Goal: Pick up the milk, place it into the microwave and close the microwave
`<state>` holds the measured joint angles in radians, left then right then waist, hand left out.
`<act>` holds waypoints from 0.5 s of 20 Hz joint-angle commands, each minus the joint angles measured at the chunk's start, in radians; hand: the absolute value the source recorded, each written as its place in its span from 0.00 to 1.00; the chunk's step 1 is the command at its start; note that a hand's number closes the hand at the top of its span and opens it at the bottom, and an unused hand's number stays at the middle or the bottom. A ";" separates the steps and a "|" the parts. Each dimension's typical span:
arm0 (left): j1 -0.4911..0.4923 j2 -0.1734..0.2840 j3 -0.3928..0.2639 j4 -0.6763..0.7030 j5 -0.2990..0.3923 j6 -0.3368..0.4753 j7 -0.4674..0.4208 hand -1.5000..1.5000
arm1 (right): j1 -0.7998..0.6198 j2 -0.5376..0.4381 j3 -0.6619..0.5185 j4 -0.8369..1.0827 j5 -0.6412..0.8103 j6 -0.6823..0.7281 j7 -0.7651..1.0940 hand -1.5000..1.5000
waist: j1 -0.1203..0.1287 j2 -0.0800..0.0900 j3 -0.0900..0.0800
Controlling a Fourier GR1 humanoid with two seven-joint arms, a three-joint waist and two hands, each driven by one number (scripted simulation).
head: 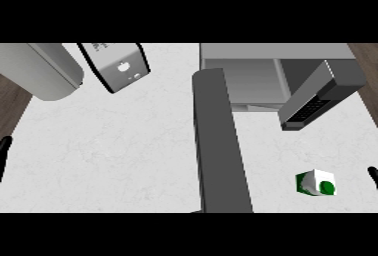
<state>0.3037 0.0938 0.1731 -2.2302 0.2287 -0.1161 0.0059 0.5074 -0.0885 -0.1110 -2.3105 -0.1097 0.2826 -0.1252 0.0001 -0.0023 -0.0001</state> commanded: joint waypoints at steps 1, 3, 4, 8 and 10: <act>0.068 -0.032 -0.025 -0.095 -0.011 -0.010 0.028 0.00 | -0.042 0.028 0.002 0.109 0.058 -0.001 -0.036 0.00 | 0.004 0.001 0.000; 0.089 -0.019 0.039 -0.057 0.058 -0.051 0.004 0.00 | 0.007 0.036 0.001 0.153 0.068 0.043 -0.120 0.00 | 0.001 0.000 0.000; 0.046 -0.006 0.044 -0.040 0.035 -0.050 0.006 0.00 | -0.103 0.008 -0.024 0.191 0.069 0.018 -0.057 0.00 | 0.003 0.002 0.000; 0.124 -0.026 0.066 -0.061 0.053 -0.102 -0.030 0.00 | -0.046 0.077 -0.002 0.297 0.151 0.005 -0.198 0.00 | 0.003 0.001 0.000; 0.093 -0.014 0.099 -0.058 0.098 -0.099 0.020 0.00 | -0.063 0.029 -0.090 0.286 0.054 0.028 -0.129 0.00 | 0.001 0.001 0.000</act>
<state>0.3977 0.0857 0.2514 -2.2777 0.3036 -0.2039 -0.0014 0.4605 -0.0563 -0.1581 -2.0812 -0.0441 0.3038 -0.2404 0.0025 -0.0014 0.0002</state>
